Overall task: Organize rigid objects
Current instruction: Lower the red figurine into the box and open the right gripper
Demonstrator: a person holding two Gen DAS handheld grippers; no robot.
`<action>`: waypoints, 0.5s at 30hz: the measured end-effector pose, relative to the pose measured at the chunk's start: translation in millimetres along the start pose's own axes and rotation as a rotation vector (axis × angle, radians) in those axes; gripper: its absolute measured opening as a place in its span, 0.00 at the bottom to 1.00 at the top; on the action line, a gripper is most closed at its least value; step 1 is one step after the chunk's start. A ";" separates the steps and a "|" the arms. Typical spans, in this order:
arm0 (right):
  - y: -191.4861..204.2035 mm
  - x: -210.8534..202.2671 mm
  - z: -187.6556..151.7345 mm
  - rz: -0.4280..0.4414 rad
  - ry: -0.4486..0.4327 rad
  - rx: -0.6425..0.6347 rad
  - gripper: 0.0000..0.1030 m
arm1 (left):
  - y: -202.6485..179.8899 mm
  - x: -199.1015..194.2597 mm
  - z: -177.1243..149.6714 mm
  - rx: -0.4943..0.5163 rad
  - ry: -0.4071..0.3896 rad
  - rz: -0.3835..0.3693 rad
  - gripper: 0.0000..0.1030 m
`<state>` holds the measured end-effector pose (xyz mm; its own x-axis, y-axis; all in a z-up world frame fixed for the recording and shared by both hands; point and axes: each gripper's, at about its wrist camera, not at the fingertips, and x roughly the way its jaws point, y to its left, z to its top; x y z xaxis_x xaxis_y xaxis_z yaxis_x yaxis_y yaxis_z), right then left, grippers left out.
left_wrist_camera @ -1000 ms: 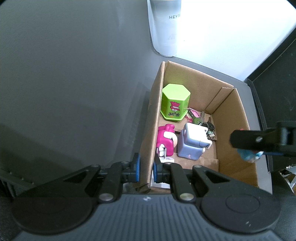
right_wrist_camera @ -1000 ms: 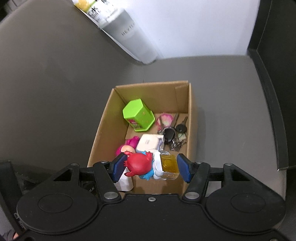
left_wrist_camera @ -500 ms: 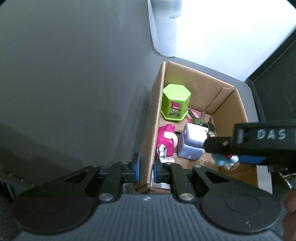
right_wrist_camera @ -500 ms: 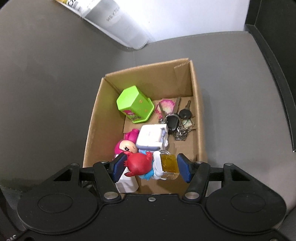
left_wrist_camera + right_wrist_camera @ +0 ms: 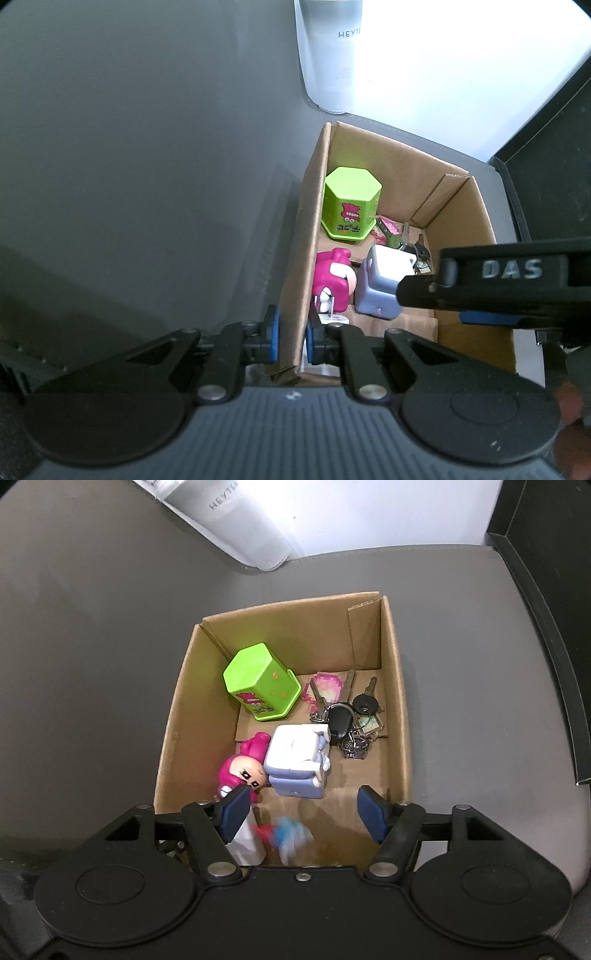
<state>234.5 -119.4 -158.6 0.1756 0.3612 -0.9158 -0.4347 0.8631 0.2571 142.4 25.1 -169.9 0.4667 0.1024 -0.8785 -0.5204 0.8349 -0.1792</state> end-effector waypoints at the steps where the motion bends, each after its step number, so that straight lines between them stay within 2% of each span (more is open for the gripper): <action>1: -1.2 -3.6 -0.1 0.009 -0.009 0.003 0.63 | -0.3 -0.1 0.0 0.000 -0.001 0.002 0.12; 4: -5.1 -16.4 -1.9 0.008 -0.048 0.001 0.69 | -2.3 -0.1 -0.3 0.003 -0.002 0.008 0.12; 11: -27.4 -42.8 1.5 0.097 -0.079 0.024 0.70 | -7.1 1.4 -0.7 0.008 -0.007 0.029 0.11; 15: -38.5 -55.9 3.0 0.089 -0.120 0.017 0.70 | -9.1 3.6 -0.1 0.005 -0.010 0.044 0.11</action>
<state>244.0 -171.7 -116.4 0.2416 0.4753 -0.8460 -0.4389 0.8311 0.3416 148.7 17.8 -171.5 0.4505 0.1443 -0.8810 -0.5372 0.8320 -0.1384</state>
